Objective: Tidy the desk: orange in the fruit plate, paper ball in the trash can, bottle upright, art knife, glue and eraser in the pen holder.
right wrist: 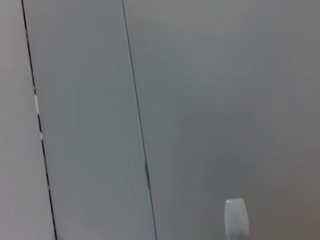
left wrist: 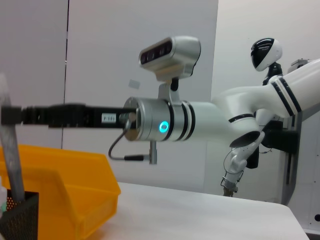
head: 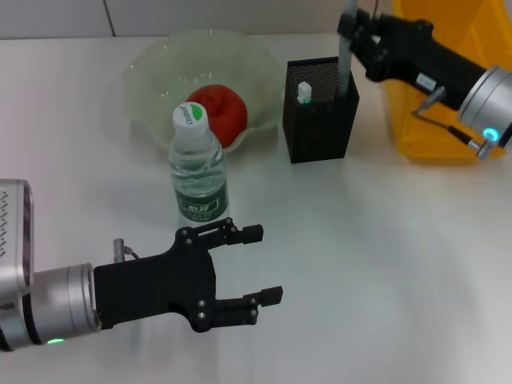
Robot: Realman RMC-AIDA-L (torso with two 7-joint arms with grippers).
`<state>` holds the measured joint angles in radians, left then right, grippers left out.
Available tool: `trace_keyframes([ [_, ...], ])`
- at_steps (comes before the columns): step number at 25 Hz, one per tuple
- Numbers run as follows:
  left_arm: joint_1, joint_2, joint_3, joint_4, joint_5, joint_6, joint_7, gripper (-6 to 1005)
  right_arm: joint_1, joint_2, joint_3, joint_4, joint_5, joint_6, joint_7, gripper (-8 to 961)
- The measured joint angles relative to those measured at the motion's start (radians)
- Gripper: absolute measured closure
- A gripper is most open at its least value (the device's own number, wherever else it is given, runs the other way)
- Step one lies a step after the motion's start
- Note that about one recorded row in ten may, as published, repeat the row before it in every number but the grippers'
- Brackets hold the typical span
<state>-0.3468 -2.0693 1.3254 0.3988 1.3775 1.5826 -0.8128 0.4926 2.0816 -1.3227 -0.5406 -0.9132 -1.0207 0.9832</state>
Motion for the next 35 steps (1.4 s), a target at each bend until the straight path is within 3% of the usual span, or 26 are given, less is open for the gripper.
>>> trace_keyframes([
  [7, -0.003, 0.000, 0.000, 0.000, 0.000, 0.002, 0.000, 205, -0.007, 0.002, -0.001, 0.033, -0.004, 0.004, -0.039, 797],
  [10, -0.006, 0.000, 0.000, -0.002, 0.000, 0.002, 0.000, 205, -0.038, 0.000, 0.001, 0.021, -0.004, -0.042, -0.040, 699],
  [13, -0.007, 0.000, 0.000, -0.001, 0.000, 0.004, -0.001, 205, -0.106, -0.003, 0.000, -0.038, -0.007, -0.140, -0.017, 601],
  [16, -0.008, 0.000, 0.000, 0.000, 0.000, 0.010, -0.006, 205, -0.223, -0.010, 0.006, -0.151, -0.066, -0.266, 0.059, 534],
  [21, -0.015, 0.003, 0.000, 0.003, 0.003, 0.014, -0.035, 205, -0.365, -0.005, 0.144, -0.313, -0.403, -0.509, 0.182, 424],
  [24, -0.015, 0.003, 0.000, 0.003, 0.004, 0.012, -0.037, 205, -0.379, -0.004, 0.234, -0.309, -0.600, -0.627, 0.184, 357],
  [26, -0.016, 0.004, 0.000, 0.004, 0.005, 0.006, -0.039, 205, -0.376, -0.005, 0.272, -0.287, -0.700, -0.674, 0.182, 149],
  [35, -0.024, 0.005, 0.000, 0.005, 0.009, 0.003, -0.041, 205, -0.376, -0.002, 0.295, -0.237, -0.765, -0.681, 0.131, 124],
])
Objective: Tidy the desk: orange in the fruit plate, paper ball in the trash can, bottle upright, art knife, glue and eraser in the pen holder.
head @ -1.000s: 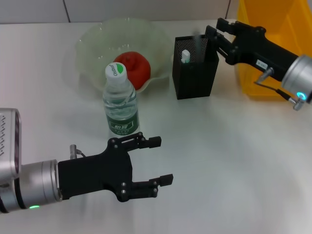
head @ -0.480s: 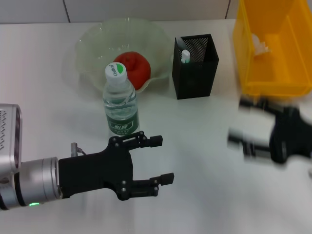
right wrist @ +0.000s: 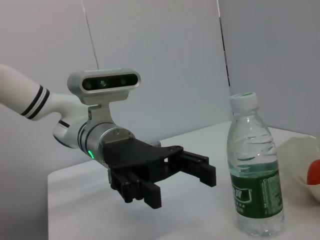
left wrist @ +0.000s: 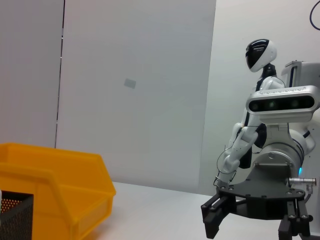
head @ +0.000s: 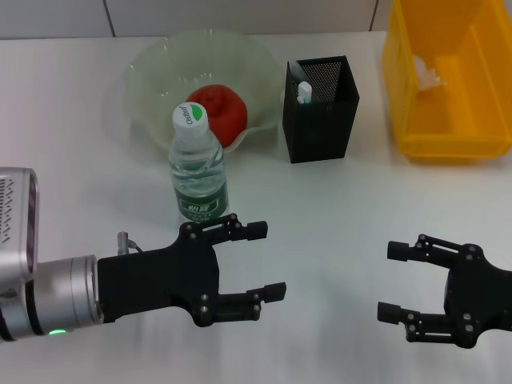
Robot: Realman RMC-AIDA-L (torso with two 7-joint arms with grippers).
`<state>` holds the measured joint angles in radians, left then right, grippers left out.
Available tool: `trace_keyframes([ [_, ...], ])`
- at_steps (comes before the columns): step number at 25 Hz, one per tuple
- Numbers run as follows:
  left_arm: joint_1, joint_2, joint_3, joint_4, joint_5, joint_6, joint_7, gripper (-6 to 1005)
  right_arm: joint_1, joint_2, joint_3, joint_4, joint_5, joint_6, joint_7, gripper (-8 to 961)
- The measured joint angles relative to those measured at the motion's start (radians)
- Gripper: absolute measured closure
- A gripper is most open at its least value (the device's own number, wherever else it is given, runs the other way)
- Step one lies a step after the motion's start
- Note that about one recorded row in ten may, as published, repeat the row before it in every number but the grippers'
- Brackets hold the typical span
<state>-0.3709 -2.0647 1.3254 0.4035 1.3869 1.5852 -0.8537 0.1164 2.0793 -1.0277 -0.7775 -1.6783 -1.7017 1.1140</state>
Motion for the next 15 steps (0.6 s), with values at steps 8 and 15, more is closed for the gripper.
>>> trace_keyframes([
  [8, 0.000, 0.000, 0.000, 0.000, 0.000, -0.001, -0.001, 204, 0.011, 0.001, 0.001, 0.006, 0.003, 0.001, -0.001, 124],
  [15, 0.000, 0.000, 0.000, 0.000, 0.000, -0.001, -0.001, 204, 0.016, 0.001, 0.002, 0.009, 0.005, 0.001, -0.002, 124],
])
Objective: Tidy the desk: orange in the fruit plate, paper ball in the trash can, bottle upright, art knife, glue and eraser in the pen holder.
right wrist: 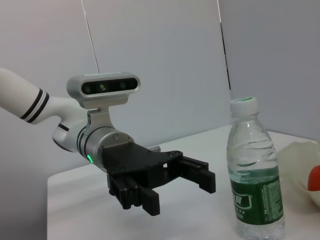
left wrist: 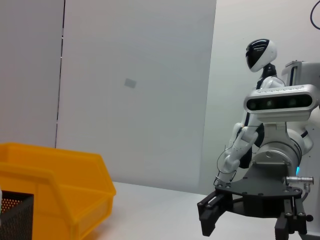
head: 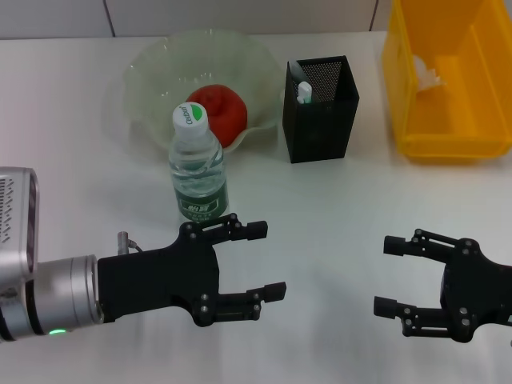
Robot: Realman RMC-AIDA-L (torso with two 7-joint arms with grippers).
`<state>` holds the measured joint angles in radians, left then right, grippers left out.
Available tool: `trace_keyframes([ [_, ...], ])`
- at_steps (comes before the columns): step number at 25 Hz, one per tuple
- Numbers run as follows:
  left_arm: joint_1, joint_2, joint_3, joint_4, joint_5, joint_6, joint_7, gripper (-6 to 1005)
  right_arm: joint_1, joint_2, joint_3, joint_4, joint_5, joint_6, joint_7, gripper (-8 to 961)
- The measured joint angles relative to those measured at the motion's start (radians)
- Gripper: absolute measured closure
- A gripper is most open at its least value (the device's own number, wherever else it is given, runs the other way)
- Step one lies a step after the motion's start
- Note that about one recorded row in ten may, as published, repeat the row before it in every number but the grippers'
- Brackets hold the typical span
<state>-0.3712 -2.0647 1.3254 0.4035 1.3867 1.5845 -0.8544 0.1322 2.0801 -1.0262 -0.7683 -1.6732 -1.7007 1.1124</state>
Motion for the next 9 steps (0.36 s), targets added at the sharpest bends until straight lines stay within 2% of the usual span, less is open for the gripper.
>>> trace_keyframes([
  [9, 0.008, 0.004, -0.003, 0.000, -0.004, 0.001, 0.000, 204, 0.015, 0.000, 0.000, 0.024, 0.000, 0.010, -0.001, 124],
])
